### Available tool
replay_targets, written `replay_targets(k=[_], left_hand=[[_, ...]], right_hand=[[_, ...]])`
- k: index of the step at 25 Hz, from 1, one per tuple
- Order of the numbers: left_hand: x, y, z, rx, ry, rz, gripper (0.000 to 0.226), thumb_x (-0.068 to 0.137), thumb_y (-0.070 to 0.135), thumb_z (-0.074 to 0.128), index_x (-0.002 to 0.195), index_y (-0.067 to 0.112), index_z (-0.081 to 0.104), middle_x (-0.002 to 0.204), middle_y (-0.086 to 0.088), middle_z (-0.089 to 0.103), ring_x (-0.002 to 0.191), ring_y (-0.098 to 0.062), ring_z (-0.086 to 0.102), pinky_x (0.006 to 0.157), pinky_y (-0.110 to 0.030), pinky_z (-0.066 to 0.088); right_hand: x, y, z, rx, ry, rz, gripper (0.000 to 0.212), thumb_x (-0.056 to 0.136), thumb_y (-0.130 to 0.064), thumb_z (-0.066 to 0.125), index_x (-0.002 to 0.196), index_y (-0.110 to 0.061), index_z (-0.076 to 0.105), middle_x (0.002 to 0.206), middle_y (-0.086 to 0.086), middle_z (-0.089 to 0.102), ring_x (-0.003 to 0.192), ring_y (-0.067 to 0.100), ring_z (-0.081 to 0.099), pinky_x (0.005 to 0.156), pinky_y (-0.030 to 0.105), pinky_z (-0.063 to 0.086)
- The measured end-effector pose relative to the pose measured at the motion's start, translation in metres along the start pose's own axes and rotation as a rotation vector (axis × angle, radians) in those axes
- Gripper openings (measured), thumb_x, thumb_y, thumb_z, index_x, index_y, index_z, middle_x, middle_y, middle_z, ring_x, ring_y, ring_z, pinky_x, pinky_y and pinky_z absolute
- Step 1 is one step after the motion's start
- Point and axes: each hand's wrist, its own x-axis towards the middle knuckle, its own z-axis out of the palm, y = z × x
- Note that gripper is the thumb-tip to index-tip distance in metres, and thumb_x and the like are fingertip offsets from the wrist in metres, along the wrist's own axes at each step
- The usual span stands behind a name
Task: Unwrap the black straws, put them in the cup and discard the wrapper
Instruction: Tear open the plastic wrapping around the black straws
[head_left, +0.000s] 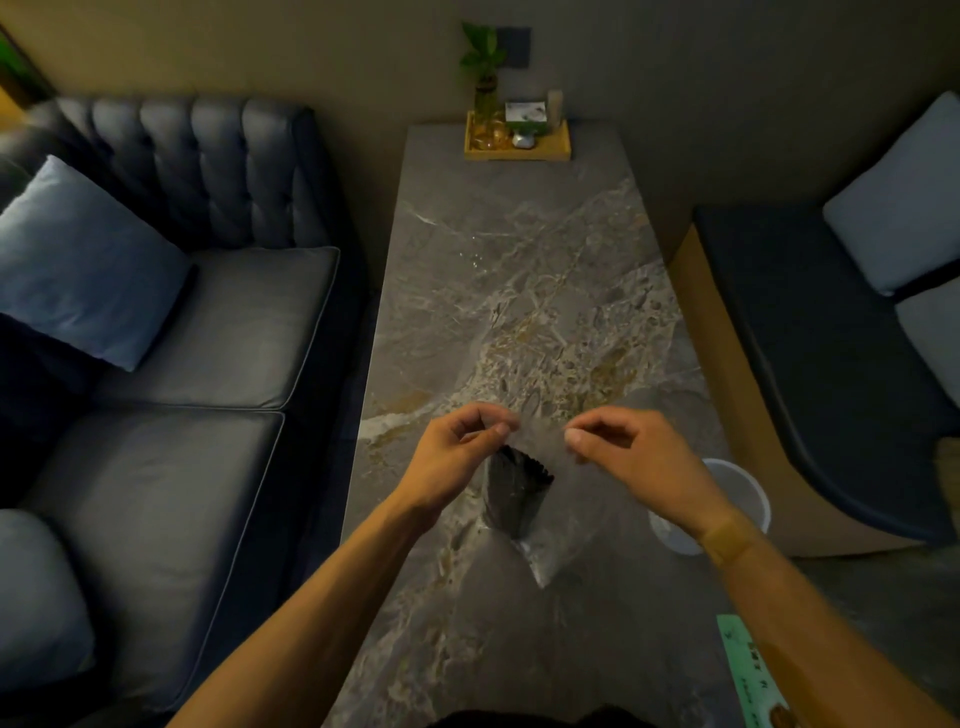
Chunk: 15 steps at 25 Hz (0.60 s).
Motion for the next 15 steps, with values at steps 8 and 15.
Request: replay_targets(k=[8, 15], left_hand=[[-0.014, 0.01, 0.022, 0.331, 0.34, 0.086, 0.033, 0.074, 0.05, 0.073, 0.092, 0.041, 0.047, 0.087, 0.008, 0.058, 0.073, -0.002, 0.058, 0.059, -0.018, 0.052], [-0.015, 0.011, 0.027, 0.306, 0.07, 0.124, 0.027, 0.077, 0.028, 0.08, 0.098, 0.025, 0.064, 0.082, 0.007, 0.069, 0.071, -0.002, 0.066, 0.061, -0.013, 0.053]], right_hand=[[0.013, -0.027, 0.012, 0.146, 0.014, 0.247, 0.008, 0.082, -0.009, 0.071, 0.086, -0.003, 0.068, 0.071, 0.01, 0.07, 0.06, 0.017, 0.068, 0.049, 0.03, 0.05], [0.012, -0.03, 0.024, 0.281, 0.009, 0.363, 0.017, 0.075, -0.019, 0.079, 0.082, -0.008, 0.068, 0.065, 0.002, 0.074, 0.061, 0.009, 0.07, 0.048, 0.025, 0.053]])
